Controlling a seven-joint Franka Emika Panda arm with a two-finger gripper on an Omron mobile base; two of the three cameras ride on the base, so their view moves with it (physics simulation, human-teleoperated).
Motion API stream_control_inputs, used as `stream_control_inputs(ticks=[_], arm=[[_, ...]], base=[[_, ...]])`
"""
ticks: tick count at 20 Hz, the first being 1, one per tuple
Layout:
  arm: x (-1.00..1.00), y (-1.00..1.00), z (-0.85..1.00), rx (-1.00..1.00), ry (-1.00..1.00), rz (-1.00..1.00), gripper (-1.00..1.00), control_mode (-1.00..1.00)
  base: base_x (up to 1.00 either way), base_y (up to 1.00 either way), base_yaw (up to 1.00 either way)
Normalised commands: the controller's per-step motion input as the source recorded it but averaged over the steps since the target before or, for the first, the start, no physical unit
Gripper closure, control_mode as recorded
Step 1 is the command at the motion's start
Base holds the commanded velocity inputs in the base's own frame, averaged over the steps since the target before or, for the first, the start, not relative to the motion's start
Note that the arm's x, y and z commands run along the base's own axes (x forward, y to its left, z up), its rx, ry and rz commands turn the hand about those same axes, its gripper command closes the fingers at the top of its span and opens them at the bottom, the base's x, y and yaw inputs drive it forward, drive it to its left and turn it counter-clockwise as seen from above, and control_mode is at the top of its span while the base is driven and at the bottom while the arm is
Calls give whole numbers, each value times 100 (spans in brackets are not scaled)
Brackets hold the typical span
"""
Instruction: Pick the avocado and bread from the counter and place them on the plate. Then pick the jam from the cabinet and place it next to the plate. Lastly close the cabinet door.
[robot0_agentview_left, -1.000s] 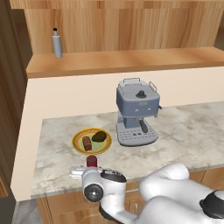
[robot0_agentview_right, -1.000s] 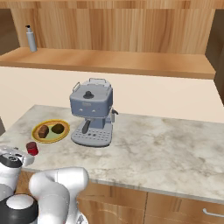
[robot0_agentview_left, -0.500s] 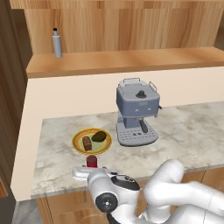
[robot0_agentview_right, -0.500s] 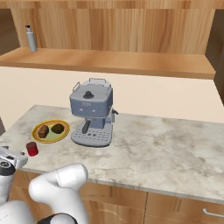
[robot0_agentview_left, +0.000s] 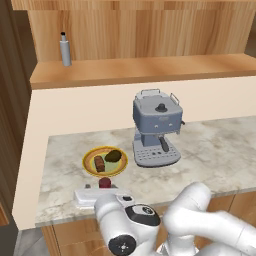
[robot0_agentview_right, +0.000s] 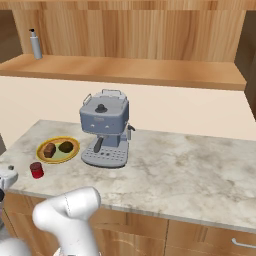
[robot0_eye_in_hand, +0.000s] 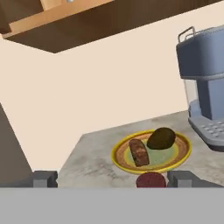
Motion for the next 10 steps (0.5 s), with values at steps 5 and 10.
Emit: stream_control_inputs(ticks=[5, 10], arm=[[-34, 30, 73, 0, -14, 0, -100, -100], [-30, 23, 66, -2, -12, 0, -100, -100]], base=[[0, 0, 0], [0, 0, 0]])
